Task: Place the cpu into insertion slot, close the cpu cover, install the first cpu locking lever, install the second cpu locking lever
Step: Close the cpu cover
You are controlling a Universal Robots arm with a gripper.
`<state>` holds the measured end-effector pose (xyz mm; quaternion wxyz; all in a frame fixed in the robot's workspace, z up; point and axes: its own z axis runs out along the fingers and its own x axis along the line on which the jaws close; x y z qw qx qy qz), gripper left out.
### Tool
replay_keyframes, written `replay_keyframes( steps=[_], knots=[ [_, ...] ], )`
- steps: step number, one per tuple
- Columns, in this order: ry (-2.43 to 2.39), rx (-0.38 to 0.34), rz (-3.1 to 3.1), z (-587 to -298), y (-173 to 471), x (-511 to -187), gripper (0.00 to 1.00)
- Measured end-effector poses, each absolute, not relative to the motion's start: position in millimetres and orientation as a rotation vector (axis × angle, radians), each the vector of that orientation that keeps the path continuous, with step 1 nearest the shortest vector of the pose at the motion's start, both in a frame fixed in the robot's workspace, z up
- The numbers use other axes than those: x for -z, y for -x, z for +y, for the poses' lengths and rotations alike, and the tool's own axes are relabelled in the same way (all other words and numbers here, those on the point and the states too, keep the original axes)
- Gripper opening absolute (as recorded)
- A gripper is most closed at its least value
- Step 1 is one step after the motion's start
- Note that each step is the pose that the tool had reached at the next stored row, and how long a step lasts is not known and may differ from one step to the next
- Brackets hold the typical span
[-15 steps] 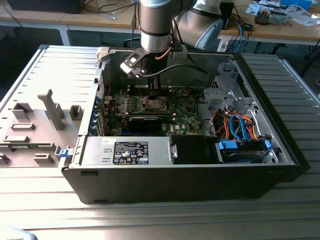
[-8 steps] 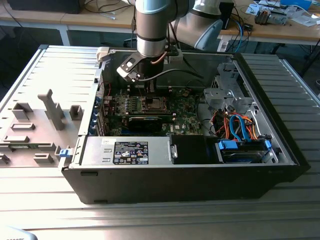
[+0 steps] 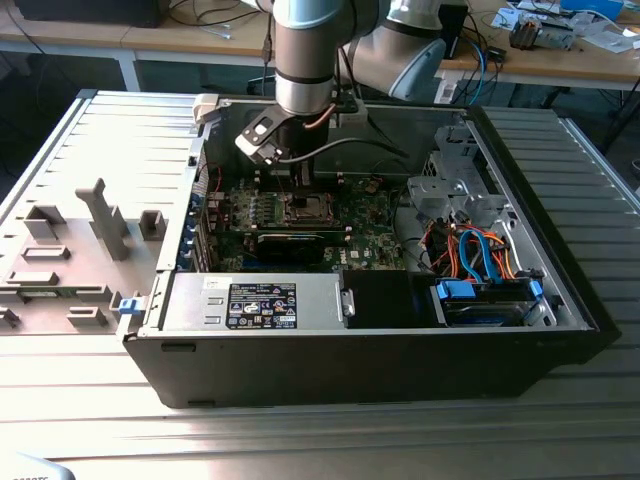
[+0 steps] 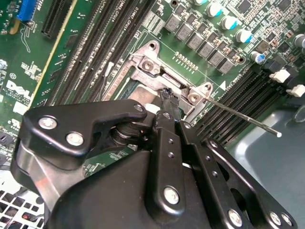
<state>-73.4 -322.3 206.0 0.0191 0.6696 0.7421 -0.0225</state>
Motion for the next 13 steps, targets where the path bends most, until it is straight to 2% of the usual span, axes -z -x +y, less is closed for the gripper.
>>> replay_keyframes(
  steps=[13],
  knots=[
    [-2.078,0.09,2.304,-322,55,-218,0.11]
  ],
)
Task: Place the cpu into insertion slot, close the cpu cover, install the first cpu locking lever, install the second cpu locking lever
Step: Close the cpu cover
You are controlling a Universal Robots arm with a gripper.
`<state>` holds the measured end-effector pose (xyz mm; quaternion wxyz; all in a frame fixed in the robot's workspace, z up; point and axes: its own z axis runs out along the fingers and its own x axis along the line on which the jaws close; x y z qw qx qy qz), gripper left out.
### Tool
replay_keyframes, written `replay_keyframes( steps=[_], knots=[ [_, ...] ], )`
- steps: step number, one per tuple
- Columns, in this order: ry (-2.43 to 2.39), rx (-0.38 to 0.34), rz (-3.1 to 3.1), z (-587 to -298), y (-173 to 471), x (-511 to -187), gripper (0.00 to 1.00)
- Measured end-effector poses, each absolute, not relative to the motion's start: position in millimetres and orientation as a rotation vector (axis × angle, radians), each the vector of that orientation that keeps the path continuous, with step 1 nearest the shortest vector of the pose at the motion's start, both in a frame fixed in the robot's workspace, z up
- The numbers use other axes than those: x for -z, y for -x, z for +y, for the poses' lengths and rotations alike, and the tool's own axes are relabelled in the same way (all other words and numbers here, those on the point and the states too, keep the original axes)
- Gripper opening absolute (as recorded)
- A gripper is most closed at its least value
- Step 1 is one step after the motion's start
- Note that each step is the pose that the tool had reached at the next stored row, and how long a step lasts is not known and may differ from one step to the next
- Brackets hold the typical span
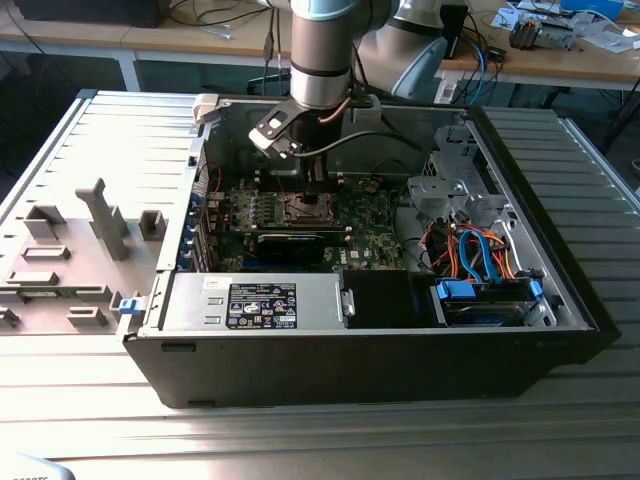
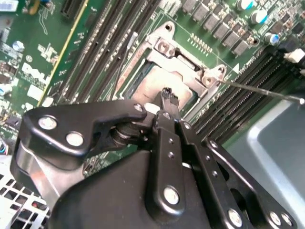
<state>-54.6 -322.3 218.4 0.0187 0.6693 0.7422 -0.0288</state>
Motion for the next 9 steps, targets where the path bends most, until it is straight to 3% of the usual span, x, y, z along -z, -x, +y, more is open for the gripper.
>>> replay_keyframes(
  steps=[9],
  knots=[
    [-2.078,0.089,2.304,-322,55,-231,0.11]
  ],
)
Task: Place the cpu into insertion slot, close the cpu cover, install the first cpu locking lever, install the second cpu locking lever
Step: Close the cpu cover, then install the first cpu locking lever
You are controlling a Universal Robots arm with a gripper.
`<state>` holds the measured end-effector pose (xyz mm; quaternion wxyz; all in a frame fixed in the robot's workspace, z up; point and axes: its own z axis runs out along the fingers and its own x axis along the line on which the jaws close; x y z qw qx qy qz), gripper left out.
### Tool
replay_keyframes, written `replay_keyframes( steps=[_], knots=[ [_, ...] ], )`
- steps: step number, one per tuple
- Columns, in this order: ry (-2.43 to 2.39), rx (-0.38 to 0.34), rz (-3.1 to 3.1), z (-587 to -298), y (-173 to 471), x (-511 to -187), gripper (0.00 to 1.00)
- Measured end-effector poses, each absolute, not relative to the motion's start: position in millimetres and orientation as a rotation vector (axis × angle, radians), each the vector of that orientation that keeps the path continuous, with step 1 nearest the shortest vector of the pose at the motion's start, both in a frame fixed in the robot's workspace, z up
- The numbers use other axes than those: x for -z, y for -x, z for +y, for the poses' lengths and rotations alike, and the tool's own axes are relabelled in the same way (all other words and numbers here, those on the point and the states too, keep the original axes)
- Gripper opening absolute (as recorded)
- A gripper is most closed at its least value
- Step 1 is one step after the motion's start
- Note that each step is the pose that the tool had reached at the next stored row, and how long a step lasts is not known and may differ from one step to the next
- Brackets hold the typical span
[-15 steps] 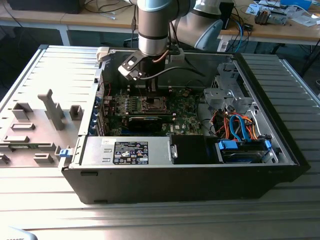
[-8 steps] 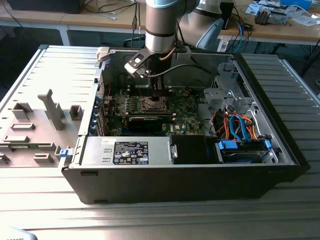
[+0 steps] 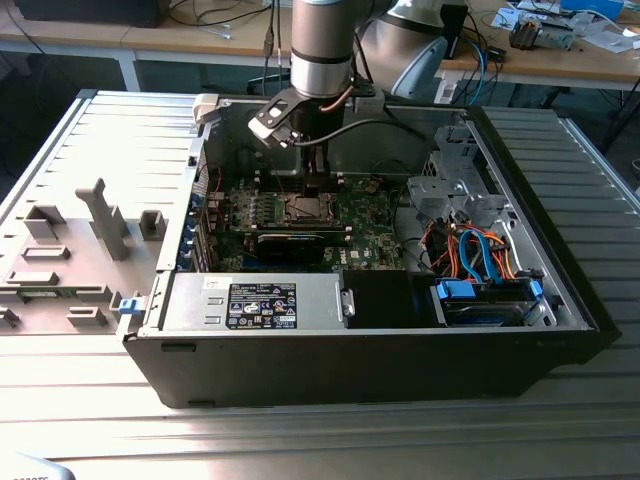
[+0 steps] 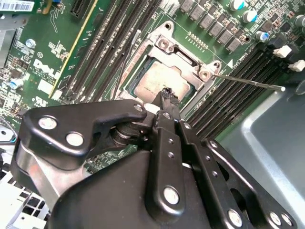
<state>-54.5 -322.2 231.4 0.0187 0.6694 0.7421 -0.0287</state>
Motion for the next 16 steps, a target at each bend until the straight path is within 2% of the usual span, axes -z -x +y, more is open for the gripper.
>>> replay_keyframes(
  steps=[16],
  knots=[
    [-2.078,0.089,2.304,-322.3,54.6,-233.5,0.11]
  ],
)
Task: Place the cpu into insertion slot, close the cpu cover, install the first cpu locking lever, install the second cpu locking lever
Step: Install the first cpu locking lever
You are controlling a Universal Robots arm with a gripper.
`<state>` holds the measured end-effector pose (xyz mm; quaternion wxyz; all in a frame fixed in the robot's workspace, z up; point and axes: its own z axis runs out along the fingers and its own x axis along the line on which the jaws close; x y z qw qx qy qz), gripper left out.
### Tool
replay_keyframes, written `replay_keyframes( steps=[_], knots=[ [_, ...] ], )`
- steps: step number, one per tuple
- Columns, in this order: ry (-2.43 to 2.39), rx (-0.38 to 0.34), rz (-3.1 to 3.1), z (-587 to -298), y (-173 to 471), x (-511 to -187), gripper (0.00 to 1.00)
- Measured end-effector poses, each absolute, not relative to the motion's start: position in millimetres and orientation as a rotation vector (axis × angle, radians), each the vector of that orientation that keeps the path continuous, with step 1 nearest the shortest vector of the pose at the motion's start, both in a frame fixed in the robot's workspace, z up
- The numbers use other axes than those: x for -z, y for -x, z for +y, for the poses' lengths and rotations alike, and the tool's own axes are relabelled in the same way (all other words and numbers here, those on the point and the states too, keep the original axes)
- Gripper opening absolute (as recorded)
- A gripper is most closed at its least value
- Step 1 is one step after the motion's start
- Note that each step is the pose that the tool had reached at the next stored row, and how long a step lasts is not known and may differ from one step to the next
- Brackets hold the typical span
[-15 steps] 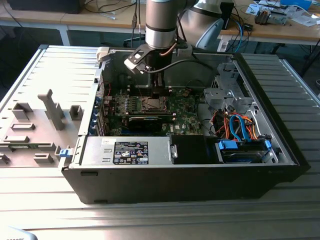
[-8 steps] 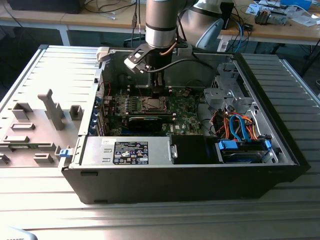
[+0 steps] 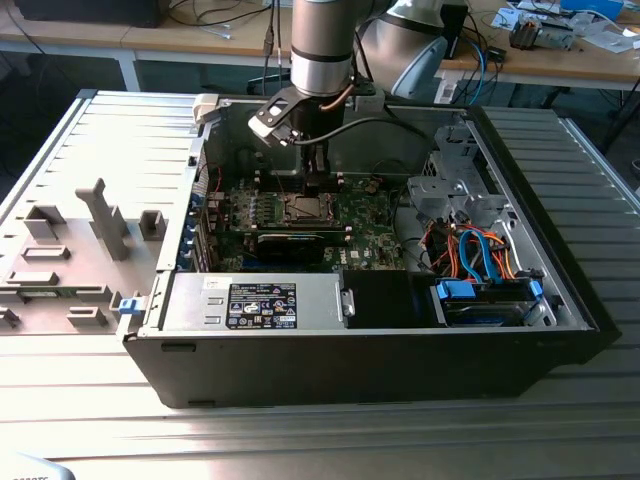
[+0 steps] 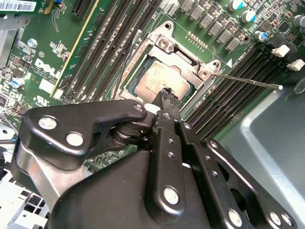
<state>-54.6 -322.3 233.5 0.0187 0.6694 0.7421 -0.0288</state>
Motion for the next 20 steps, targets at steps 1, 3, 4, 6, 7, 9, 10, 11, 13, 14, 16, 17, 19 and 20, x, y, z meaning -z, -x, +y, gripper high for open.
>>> replay_keyframes(
  steps=[1,3,4,6,7,9,10,11,13,14,16,17,19,20],
  knots=[
    [-2.077,0.089,2.305,-322.3,54.6,-233.5,0.11],
    [-2.066,0.089,2.315,-322.3,54.5,-233.5,0.11],
    [-2.061,0.089,2.319,-322.3,54.5,-233.5,0.11],
    [-2.054,0.089,2.325,-322.3,54.5,-233.5,0.11],
    [-2.052,0.089,2.327,-322.3,54.5,-233.5,0.11],
    [-2.047,0.089,2.331,-322.3,54.6,-233.5,0.11],
    [-2.044,0.088,2.333,-322.3,54.6,-233.5,0.11],
    [-2.042,0.089,2.335,-322.3,54.5,-233.5,0.11],
    [-2.036,0.088,2.34,-322.3,54.6,-233.5,0.11],
    [-2.032,0.088,2.343,-322.3,54.6,-233.5,0.11],
    [-2.028,0.088,2.347,-322.3,54.6,-233.5,0.11],
    [-2.026,0.088,2.349,-322.3,54.5,-233.5,0.11],
    [-2.02,0.088,2.354,-322.3,54.6,-233.5,0.11],
    [-2.017,0.088,2.356,-322.3,54.5,-233.5,0.11]
  ],
)
